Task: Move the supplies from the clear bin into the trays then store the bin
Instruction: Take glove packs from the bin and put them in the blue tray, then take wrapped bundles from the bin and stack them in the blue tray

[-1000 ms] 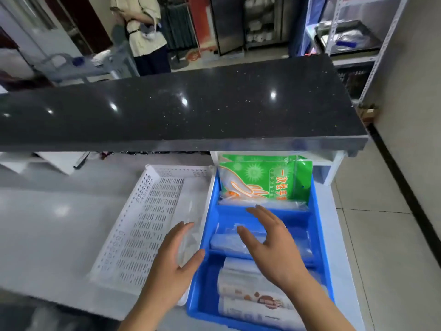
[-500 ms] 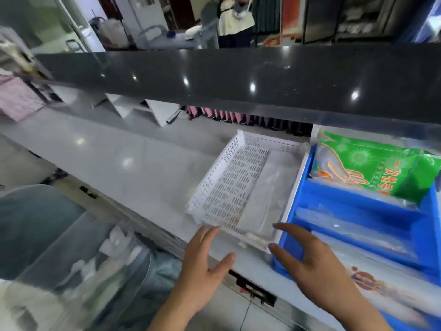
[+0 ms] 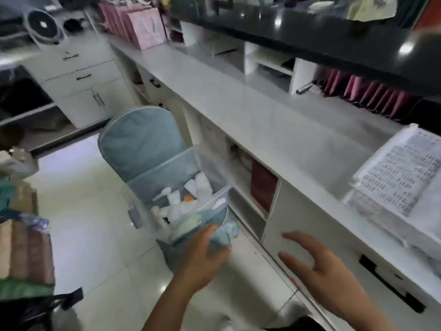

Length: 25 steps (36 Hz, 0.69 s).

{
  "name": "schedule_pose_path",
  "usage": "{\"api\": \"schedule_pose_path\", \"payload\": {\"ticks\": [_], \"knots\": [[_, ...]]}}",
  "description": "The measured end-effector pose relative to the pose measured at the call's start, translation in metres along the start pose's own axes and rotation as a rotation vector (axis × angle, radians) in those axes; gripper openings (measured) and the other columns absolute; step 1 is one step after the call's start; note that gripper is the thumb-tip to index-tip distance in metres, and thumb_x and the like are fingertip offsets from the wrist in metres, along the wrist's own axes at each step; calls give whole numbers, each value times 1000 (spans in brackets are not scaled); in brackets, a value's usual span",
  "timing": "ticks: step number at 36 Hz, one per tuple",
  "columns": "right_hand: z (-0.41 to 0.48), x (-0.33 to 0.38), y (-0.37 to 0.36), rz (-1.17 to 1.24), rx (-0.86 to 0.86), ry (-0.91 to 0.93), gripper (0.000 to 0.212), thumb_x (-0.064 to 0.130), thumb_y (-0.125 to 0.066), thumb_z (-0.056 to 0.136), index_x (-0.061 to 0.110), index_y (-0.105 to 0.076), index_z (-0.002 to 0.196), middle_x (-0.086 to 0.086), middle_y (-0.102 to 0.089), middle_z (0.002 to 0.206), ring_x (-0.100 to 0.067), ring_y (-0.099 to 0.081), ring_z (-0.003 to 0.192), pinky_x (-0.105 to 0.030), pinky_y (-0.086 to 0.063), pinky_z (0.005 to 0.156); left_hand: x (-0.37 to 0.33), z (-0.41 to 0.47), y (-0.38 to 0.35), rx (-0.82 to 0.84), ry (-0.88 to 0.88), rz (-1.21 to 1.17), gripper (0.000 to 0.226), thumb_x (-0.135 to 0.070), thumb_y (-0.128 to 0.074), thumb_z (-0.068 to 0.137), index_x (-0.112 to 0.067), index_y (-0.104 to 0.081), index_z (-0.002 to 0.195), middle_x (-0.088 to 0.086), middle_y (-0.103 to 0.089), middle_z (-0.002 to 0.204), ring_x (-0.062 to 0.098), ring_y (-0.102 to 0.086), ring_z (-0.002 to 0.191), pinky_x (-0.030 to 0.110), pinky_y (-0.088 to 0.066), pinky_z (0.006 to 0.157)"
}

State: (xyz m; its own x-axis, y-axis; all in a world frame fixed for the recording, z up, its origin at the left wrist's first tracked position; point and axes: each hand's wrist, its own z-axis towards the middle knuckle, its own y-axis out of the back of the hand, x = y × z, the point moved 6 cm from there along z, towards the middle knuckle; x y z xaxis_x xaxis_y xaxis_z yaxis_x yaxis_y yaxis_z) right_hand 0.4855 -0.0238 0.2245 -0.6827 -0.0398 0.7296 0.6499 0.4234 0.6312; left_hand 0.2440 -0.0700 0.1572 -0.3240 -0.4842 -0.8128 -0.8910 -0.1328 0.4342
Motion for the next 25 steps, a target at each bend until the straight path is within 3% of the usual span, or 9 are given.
{"api": "schedule_pose_path", "payload": {"ticks": [2,3,5,6,7,11,15,22,25], "knots": [[13,17,-18,-34,63,10,44,54,-63,84,44,-55,126,28,-49,129,6,-45,115,-19,-37,97,26,-6,29,-56,48,-104,53,-23,-73,88,-26,-52,136,3,-48,142,26,-55,121,38,-51,94],[20,24,-26,-47,85,11,45,56,-62,83,45,-55,126,29,-49,129,6,-47,113,-18,-38,95,38,-8,43,-96,48,-159,48,-18,-74,87,-26,-56,130,6,-53,137,25,-61,113,36,-54,89],[39,36,-43,-73,131,13,47,58,-62,82,45,-55,127,25,-51,132,-1,-54,112,-23,-41,96,62,-10,66,-175,56,-201,43,-16,-75,86,-33,-56,121,-5,-54,126,-2,-59,101,11,-48,83],[49,42,-52,-89,163,17,48,57,-62,82,44,-55,128,22,-53,133,-4,-56,111,-25,-42,97,74,-11,74,-213,75,-192,45,-20,-75,86,-35,-54,122,-10,-50,122,-9,-53,98,2,-40,81],[60,47,-61,-108,195,21,48,56,-62,83,42,-55,128,19,-54,134,-6,-57,110,-26,-43,96,88,-11,81,-241,106,-180,49,-24,-75,86,-34,-52,128,-11,-47,122,-7,-50,99,1,-35,83],[102,73,-95,-185,280,47,44,54,-65,84,43,-57,126,18,-57,128,-8,-61,103,-24,-43,87,137,-18,99,-300,263,-187,54,-35,-75,84,-32,-51,133,-6,-49,130,13,-48,124,25,-35,103],[149,103,-138,-231,363,95,43,49,-67,85,39,-59,126,14,-57,131,-2,-53,108,-21,-38,91,171,-22,118,-321,401,-224,61,-36,-74,86,-31,-46,140,-2,-44,142,14,-41,132,28,-30,111],[248,130,-233,-278,580,106,48,45,-65,88,29,-57,132,3,-57,137,-13,-56,113,-27,-42,98,197,30,161,-374,546,-238,60,-35,-73,87,-30,-47,140,1,-41,149,18,-39,137,33,-30,114],[293,135,-262,-280,667,100,45,42,-65,89,24,-59,130,1,-60,133,-17,-56,122,-22,-40,90,197,71,179,-362,604,-250,59,-37,-72,87,-34,-46,140,0,-40,151,18,-38,138,34,-31,113]]}}
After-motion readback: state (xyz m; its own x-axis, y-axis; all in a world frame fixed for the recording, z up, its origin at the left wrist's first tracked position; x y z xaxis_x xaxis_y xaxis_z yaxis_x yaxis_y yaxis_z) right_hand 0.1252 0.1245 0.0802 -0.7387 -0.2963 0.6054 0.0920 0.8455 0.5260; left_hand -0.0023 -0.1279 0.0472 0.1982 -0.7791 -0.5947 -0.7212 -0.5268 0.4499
